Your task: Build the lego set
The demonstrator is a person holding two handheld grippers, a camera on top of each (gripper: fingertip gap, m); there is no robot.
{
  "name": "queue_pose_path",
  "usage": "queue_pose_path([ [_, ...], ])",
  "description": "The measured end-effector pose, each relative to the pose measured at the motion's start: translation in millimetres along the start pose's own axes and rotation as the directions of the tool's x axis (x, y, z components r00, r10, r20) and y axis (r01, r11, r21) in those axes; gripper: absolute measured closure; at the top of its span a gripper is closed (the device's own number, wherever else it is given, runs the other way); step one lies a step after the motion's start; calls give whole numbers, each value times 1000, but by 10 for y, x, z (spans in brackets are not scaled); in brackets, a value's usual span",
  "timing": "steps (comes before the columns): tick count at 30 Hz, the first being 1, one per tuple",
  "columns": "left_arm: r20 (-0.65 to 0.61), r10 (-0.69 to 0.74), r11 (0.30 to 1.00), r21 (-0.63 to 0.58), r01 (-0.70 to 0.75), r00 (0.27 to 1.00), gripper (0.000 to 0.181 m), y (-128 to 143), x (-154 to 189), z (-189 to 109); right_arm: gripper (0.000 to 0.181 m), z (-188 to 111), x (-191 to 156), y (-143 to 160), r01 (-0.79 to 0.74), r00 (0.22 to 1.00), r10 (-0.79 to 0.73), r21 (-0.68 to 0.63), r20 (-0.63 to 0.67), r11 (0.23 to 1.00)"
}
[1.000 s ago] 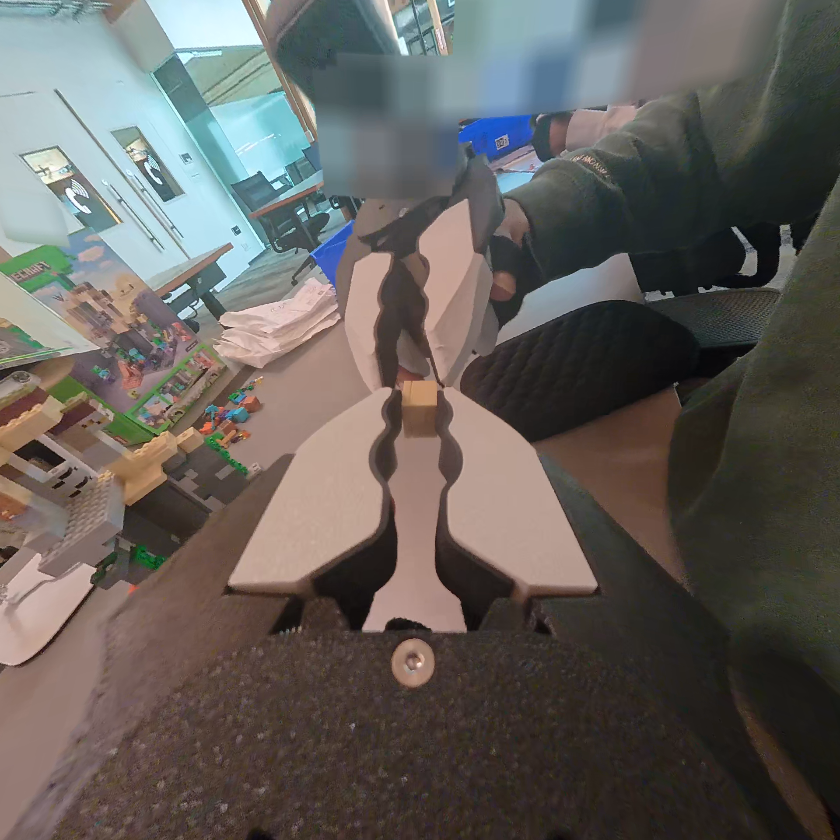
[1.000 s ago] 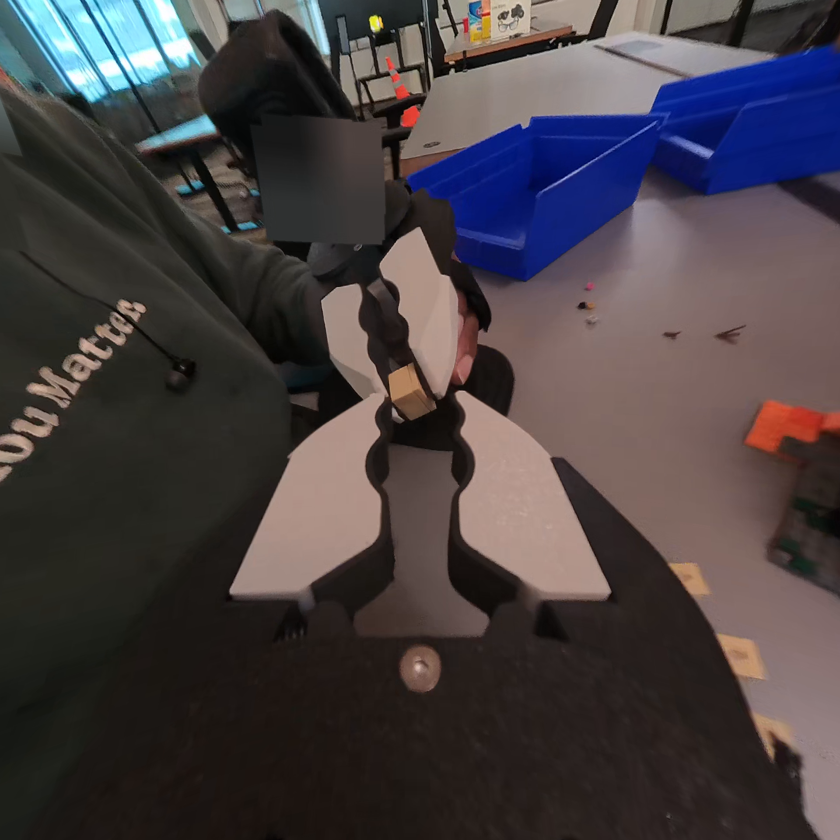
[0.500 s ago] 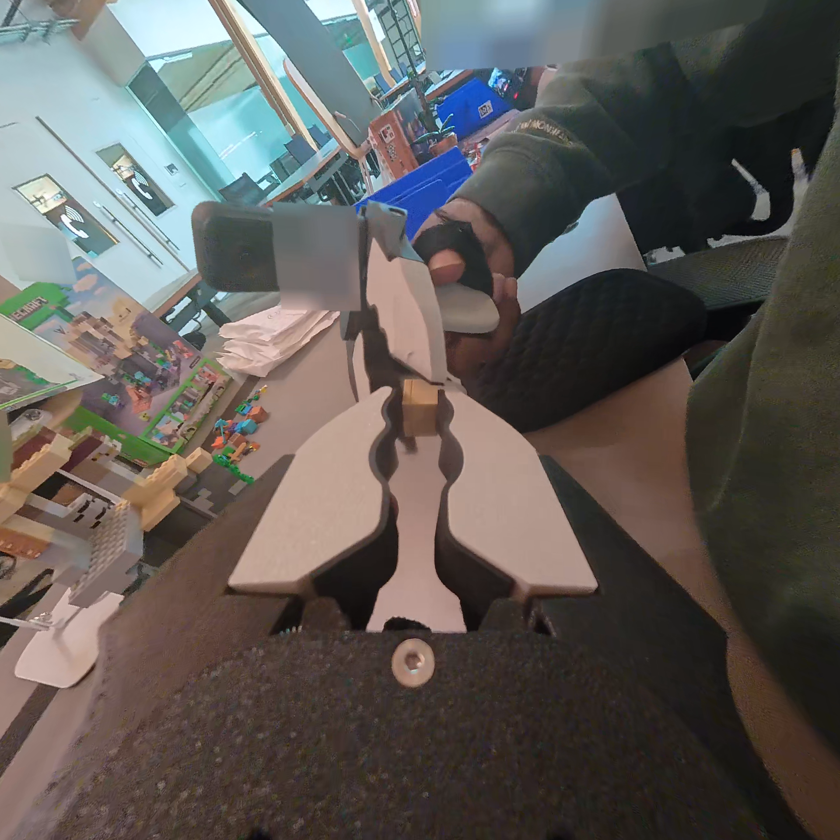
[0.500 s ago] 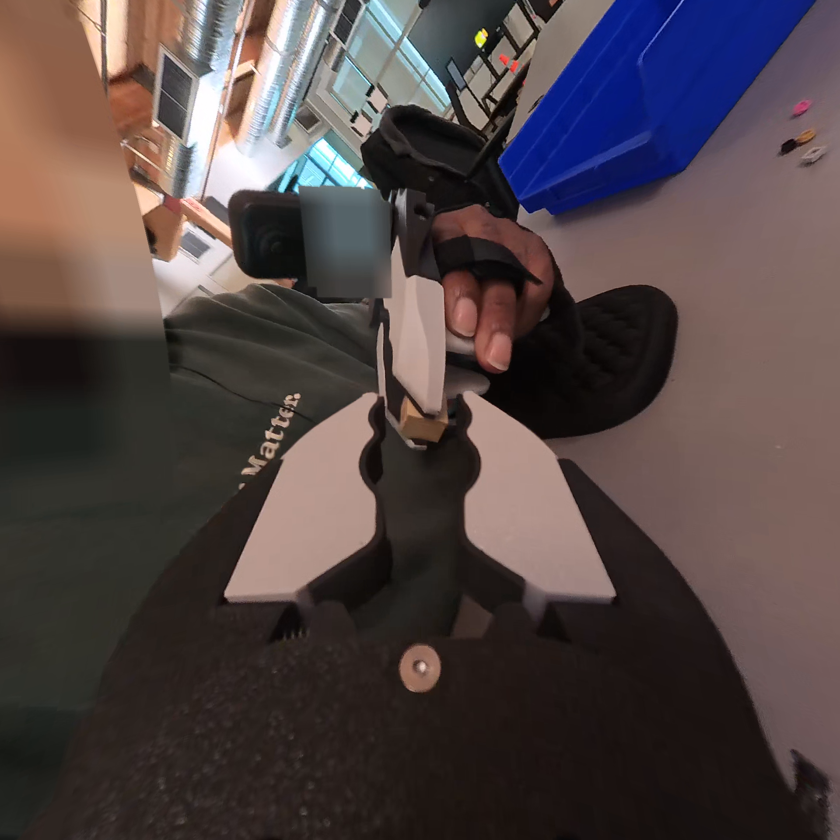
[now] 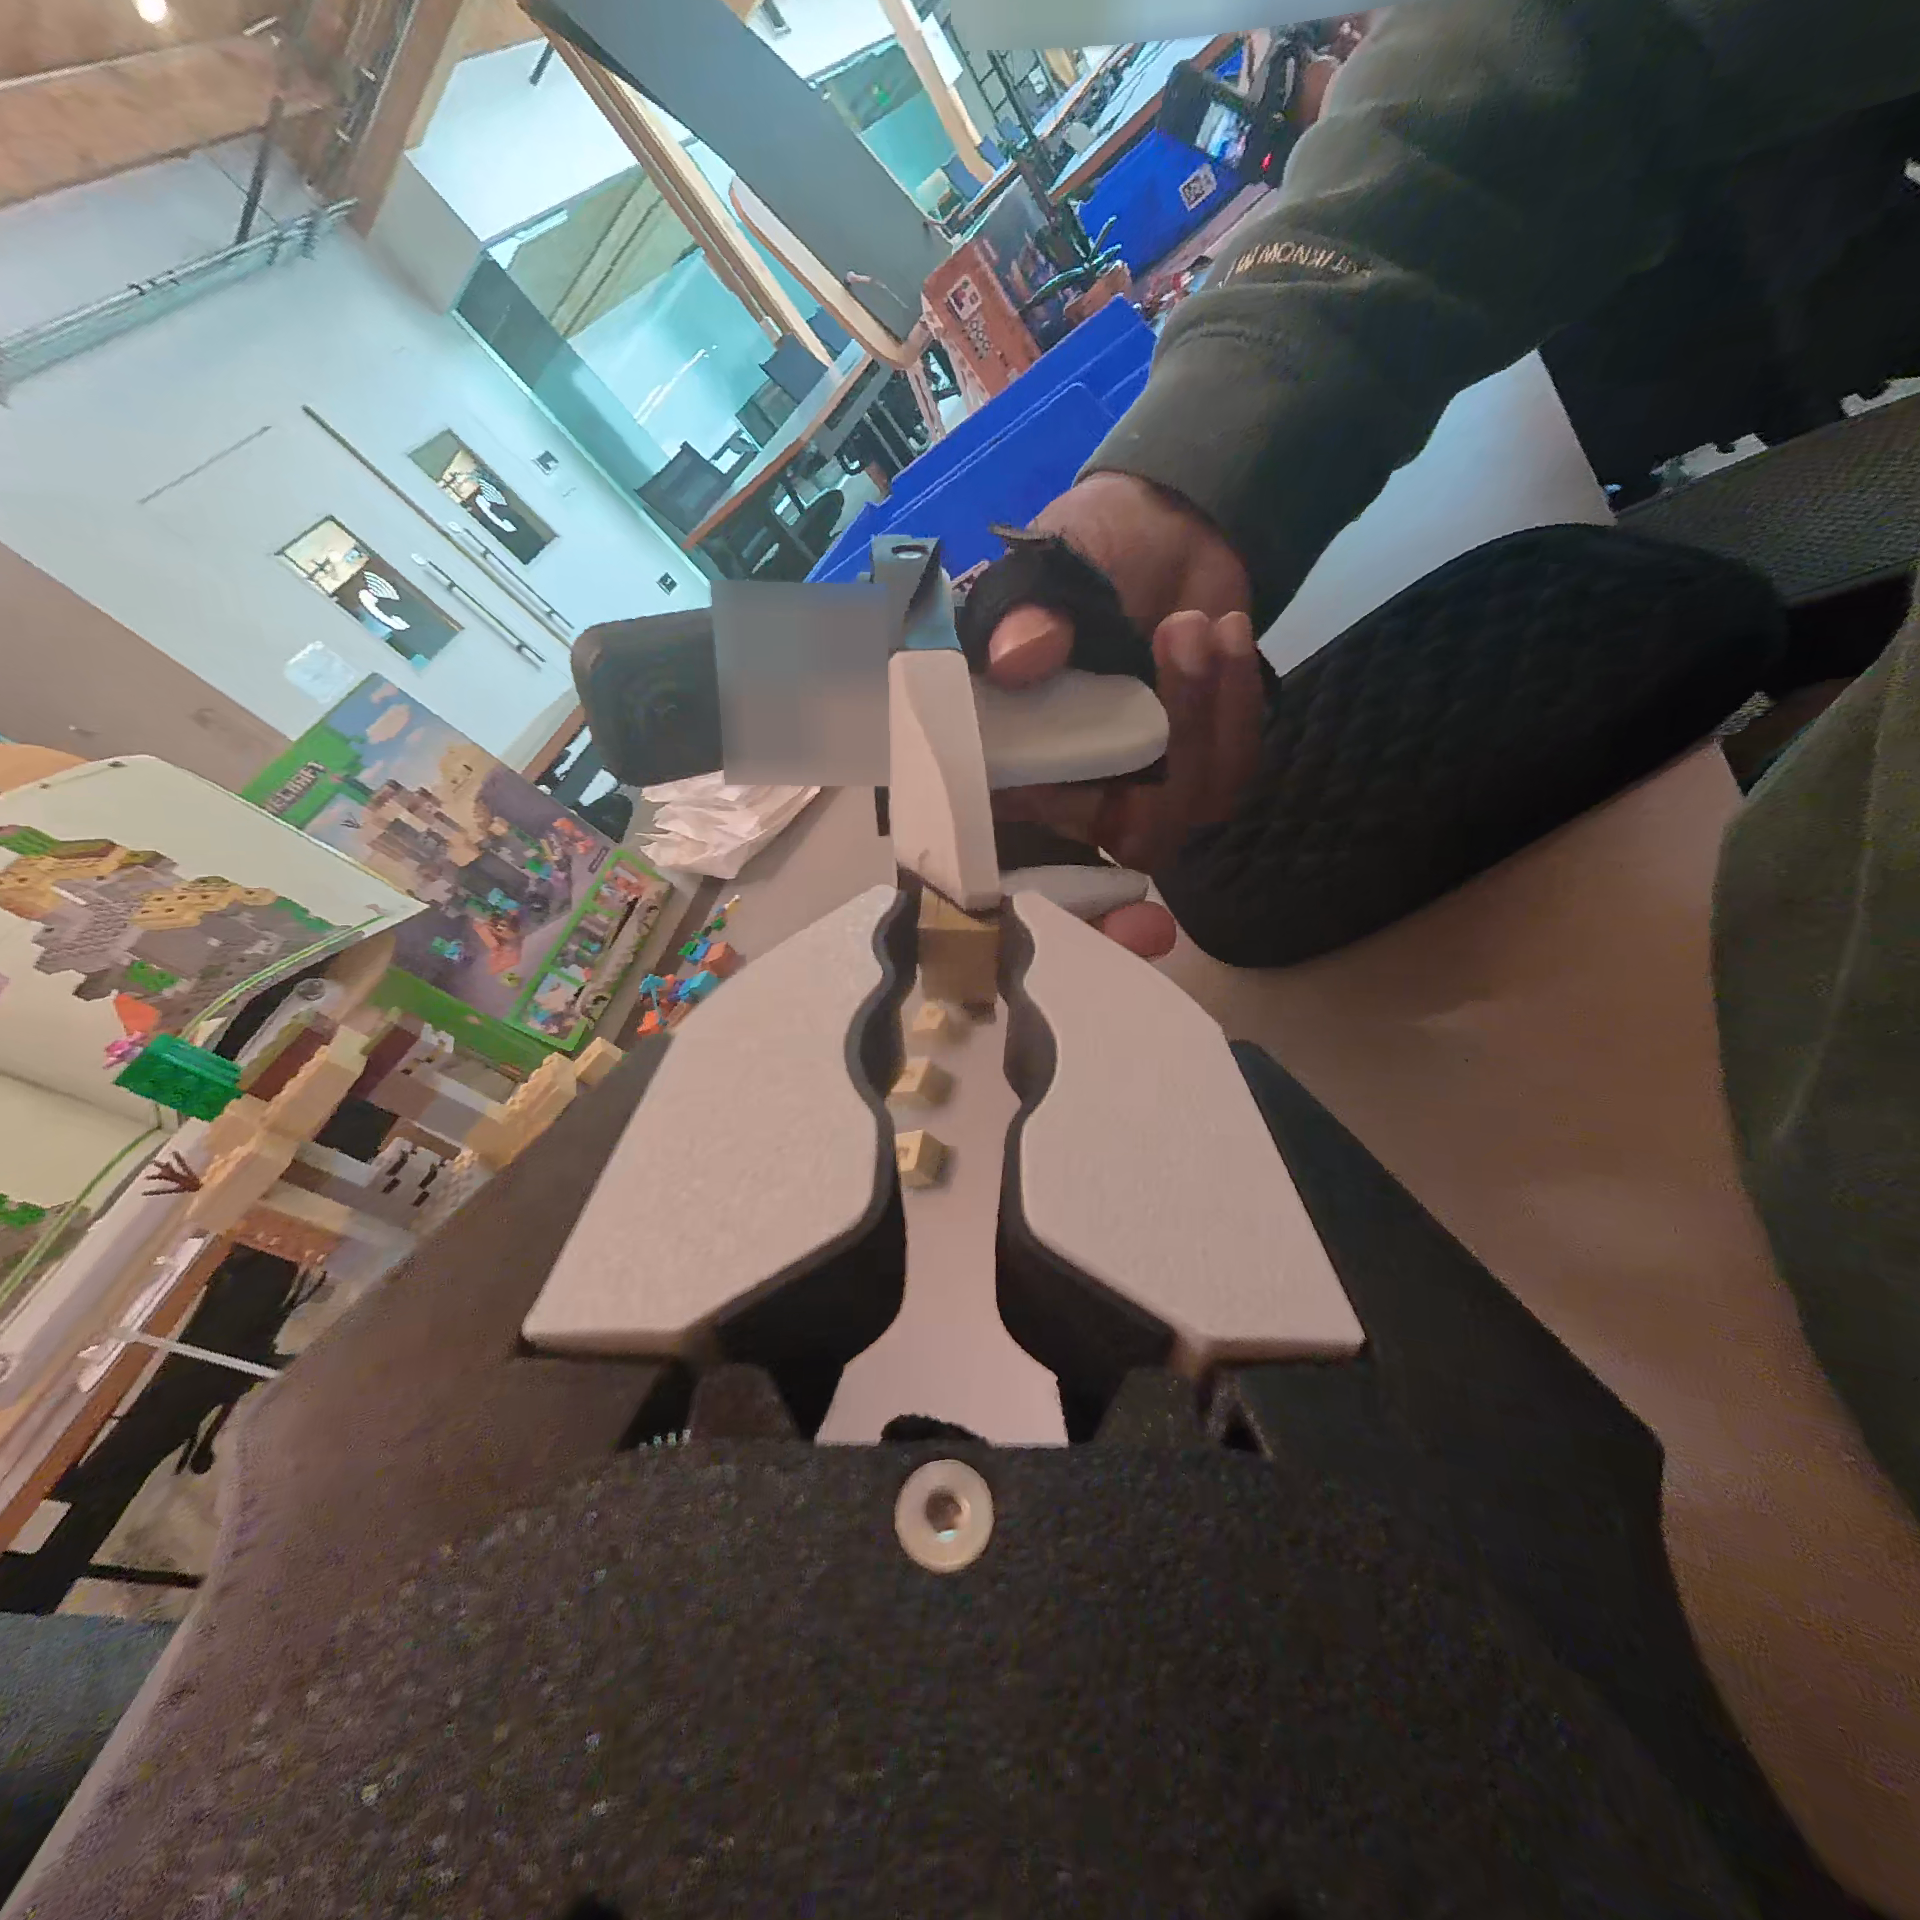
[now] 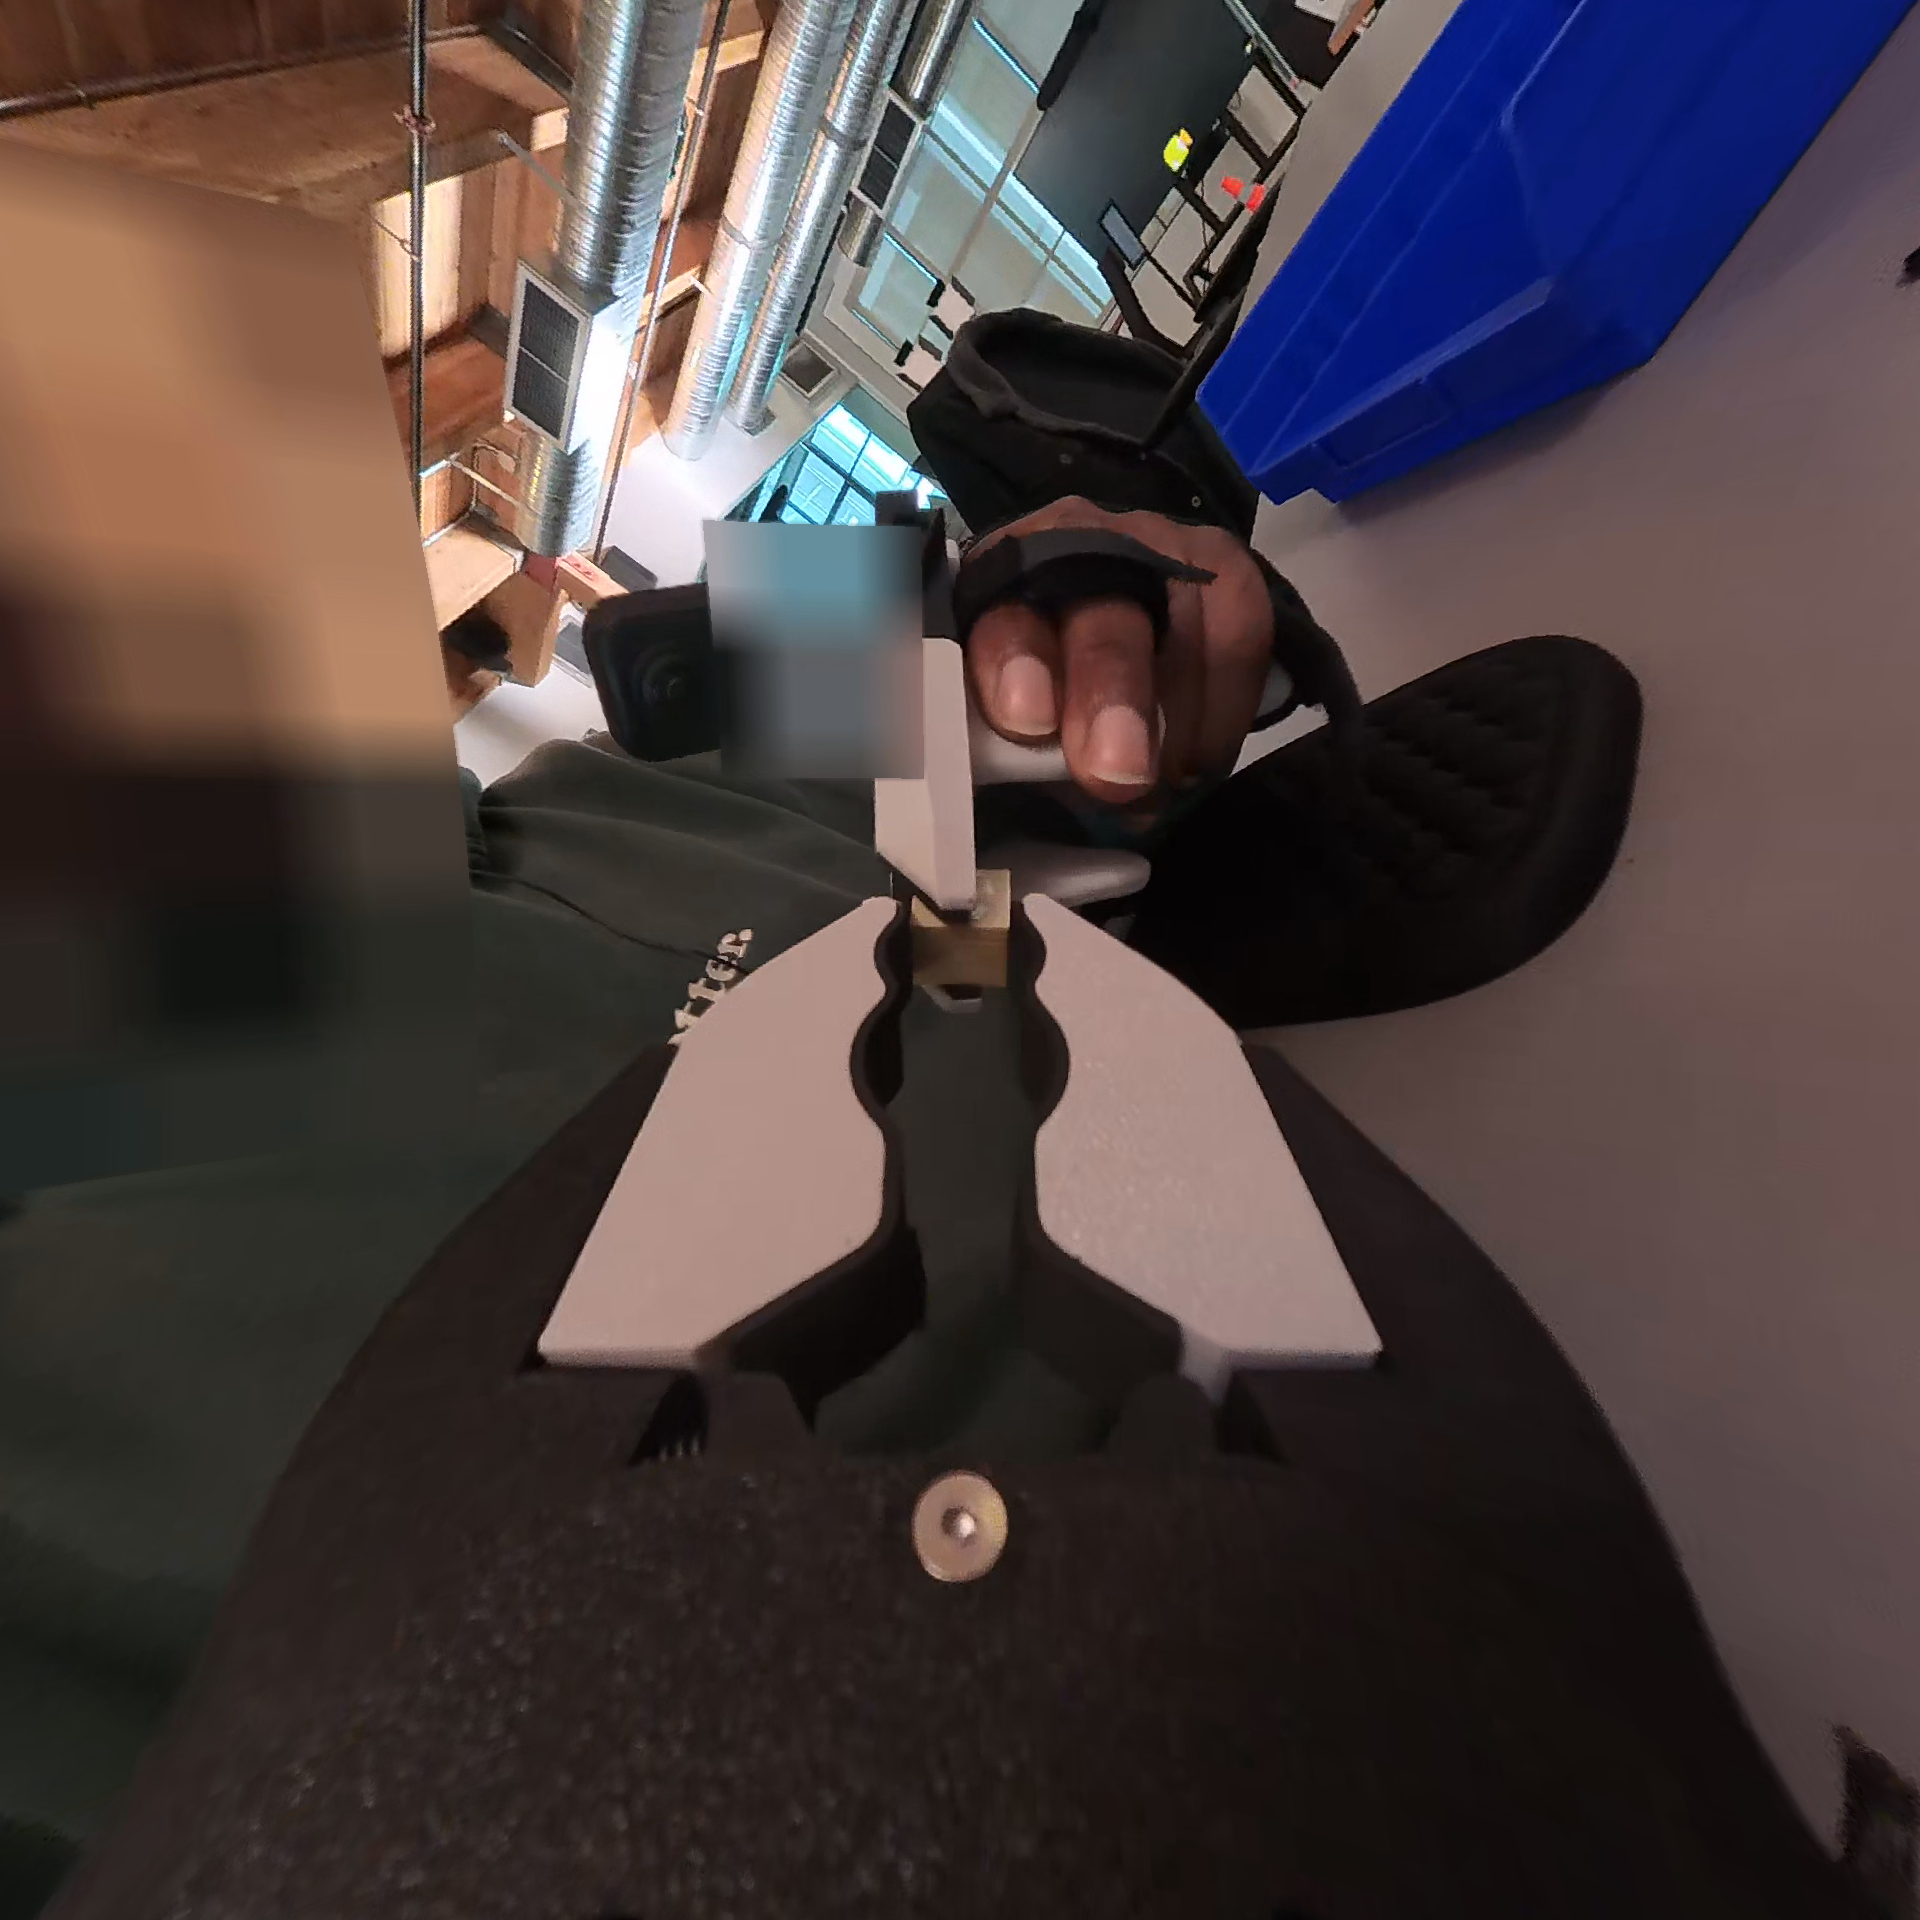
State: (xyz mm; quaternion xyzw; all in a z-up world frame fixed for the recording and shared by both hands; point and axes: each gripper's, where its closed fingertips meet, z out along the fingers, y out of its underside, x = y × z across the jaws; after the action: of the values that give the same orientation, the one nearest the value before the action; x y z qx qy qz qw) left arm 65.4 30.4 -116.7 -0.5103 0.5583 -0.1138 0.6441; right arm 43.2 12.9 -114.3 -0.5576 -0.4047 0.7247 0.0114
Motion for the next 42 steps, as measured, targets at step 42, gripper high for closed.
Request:
queue_pose_path([
  [42,140,-446,893,-5,451,884,162,476,-353,-231,164,-601,1132,-291,367,555,-681,-594,-478,716],
])
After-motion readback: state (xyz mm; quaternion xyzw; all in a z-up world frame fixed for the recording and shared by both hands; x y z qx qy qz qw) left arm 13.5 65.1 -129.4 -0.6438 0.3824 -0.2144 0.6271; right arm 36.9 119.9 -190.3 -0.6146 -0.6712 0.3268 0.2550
